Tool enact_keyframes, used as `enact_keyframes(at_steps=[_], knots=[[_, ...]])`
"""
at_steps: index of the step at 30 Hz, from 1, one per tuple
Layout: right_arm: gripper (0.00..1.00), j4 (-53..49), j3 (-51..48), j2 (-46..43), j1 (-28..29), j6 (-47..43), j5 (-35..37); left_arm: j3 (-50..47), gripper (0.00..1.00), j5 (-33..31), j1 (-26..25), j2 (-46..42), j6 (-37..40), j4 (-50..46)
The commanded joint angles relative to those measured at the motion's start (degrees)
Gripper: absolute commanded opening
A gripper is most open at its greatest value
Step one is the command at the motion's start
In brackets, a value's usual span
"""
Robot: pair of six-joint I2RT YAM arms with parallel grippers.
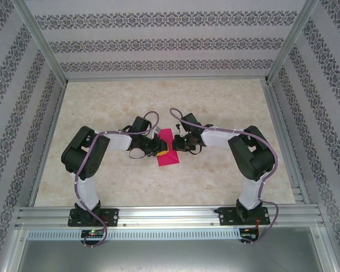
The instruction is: Fold a paper plane with a square sheet of paper (pick it up from the middle)
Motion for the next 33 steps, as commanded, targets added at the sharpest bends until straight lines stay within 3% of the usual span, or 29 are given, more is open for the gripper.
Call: enact_keyframes(at_steps=[1,13,33], knots=[[0.13,0.02,1.66,0.90,0.16,-1.11,0.74,1.26,0.22,-0.23,-0.71,-0.01,1.49,-0.64],[0.12,-0.40,2.16,2.04,0.15,-1.18,1.40,0.81,0.25,0.25,-0.68,-2.52,1.73,0.96],[0.13,-1.22,2.86,2.39,0.26,-0.79,1.47,1.32,0.21,-2.18,-0.74,1.35,1.85,-2.50]])
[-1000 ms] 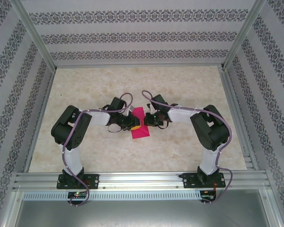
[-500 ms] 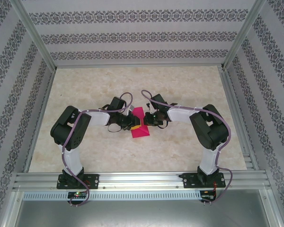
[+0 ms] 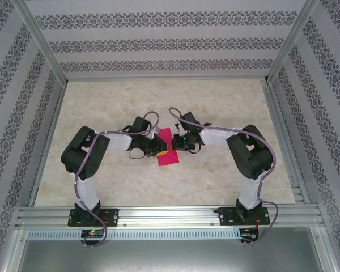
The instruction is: Fold a paper plane with a square sheet of paper (pick it up from the middle)
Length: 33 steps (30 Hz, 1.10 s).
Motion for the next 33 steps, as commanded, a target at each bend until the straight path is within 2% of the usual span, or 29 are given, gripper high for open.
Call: enact_keyframes(at_steps=[1,17,25,29,33], knots=[[0.13,-0.16,1.07,1.06,0.32,-0.66,1.45,1.25,0.21,-1.30,-0.82,1.39,1.69,-1.95],[0.14,-0.82,0.77,-0.88,0.33,0.76,2.54,3.12,0.19,-4.72,-1.72,2.46,3.42,-7.64],[0.26,-0.77,-2.28,-8.70,0.05,5.12,3.06,3.75,0.17,-8.18,-2.09,2.74,4.15,-12.79],[0.25,1.40,-6.09,-12.69,1.53,7.76,1.56,4.23,0.16,-10.87,-2.32,2.39,4.41,-16.08],[0.20,1.07,-7.57,-13.39,4.28,8.51,0.51,4.49,0.16,-11.21,-2.57,2.35,4.32,-16.18]])
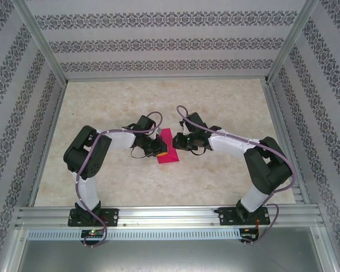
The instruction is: Fold a paper plane with a square sheet of paper (pick it up from the middle)
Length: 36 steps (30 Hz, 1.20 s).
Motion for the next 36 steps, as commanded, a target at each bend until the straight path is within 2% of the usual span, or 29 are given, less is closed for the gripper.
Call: enact_keyframes(at_steps=[1,4,8,16,36], knots=[[0.17,0.71,-1.78,-0.35,2.51,1.99,-1.16,-0.12,0.16,-4.66,-0.72,1.20,1.21,-6.25],[0.09,0.85,-2.30,0.73,3.62,2.59,-1.68,0.03,0.15,-4.74,-0.86,1.26,1.14,-6.25],[0.06,0.85,-1.55,3.10,4.74,2.63,-1.55,0.31,0.15,-4.83,-1.03,1.46,1.22,-6.32],[0.06,-0.98,-0.60,5.84,4.60,2.31,0.99,0.39,0.14,-5.26,-1.16,1.62,1.44,-6.94],[0.06,-4.50,-2.98,4.75,3.21,-0.22,2.83,0.91,0.13,-10.21,-1.18,1.91,0.78,-9.67]])
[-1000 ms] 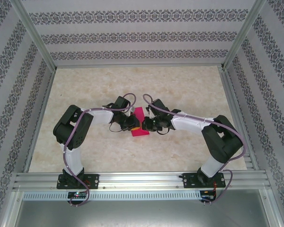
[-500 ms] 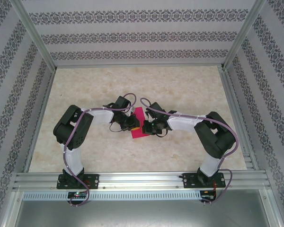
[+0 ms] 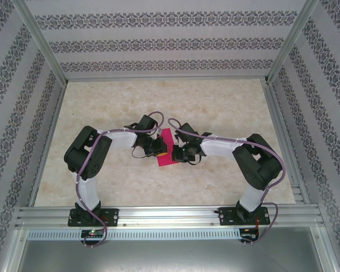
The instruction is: Fold a paper plane with a square sheet of paper (pick it up from the middle)
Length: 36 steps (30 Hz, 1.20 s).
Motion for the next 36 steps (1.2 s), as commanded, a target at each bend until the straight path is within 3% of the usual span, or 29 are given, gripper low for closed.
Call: enact_keyframes(at_steps=[1,13,20,31,36], knots=[[0.06,-2.18,-1.18,-0.53,-0.72,-1.55,2.37,-0.66,0.13,-6.86,-0.16,1.95,0.37,-6.52],[0.08,-7.15,-1.30,-2.64,-1.22,-4.43,5.63,0.08,0.13,-7.81,-0.11,2.40,0.28,-7.91],[0.15,-5.33,-1.21,-8.69,-1.14,-5.44,3.65,0.25,0.13,-7.64,-0.16,2.35,0.27,-7.97],[0.12,-0.01,0.70,-2.18,0.12,-4.72,-3.19,0.42,0.13,-7.42,-0.20,2.61,0.18,-8.09],[0.11,0.16,0.19,-0.68,-0.78,-4.98,-3.00,0.75,0.13,-7.49,-0.21,2.60,0.31,-8.44]])
